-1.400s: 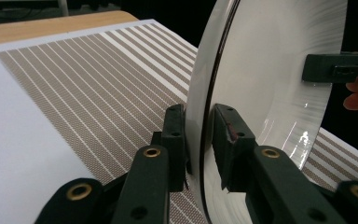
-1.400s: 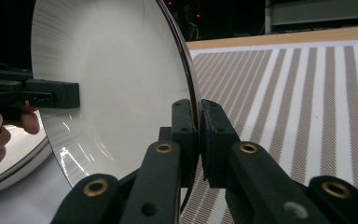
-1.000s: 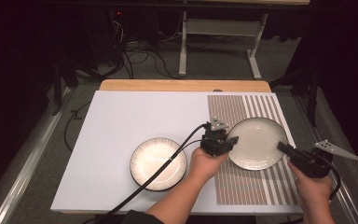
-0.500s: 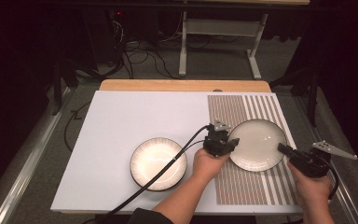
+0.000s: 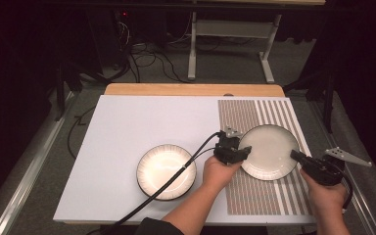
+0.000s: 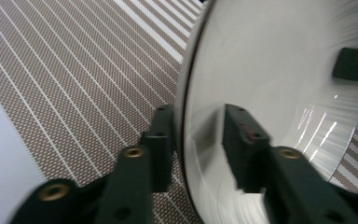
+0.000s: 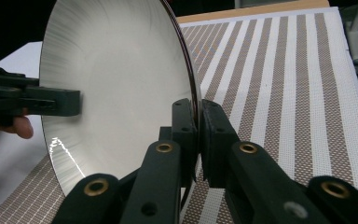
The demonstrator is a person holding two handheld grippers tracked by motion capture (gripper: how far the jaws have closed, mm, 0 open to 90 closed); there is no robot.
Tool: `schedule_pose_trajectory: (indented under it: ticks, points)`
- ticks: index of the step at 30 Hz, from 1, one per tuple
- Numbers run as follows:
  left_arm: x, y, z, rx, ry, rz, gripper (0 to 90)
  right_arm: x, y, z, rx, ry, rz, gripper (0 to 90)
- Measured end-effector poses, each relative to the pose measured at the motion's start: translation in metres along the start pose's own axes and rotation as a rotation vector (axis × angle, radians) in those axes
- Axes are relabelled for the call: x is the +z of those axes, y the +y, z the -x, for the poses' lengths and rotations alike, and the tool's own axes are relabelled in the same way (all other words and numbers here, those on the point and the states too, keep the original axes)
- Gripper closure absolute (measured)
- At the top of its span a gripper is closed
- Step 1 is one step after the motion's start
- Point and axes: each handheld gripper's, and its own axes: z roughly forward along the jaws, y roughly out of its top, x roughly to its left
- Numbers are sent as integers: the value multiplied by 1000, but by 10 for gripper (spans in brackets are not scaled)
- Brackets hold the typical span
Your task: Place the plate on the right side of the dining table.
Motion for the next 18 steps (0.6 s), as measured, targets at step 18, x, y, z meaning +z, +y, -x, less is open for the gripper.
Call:
schedule_pose_trajectory:
  ticks: [18]
  points:
    - [-108,-6,-27,144,90,122,275,6,4,-3,-16,-37,-16,870]
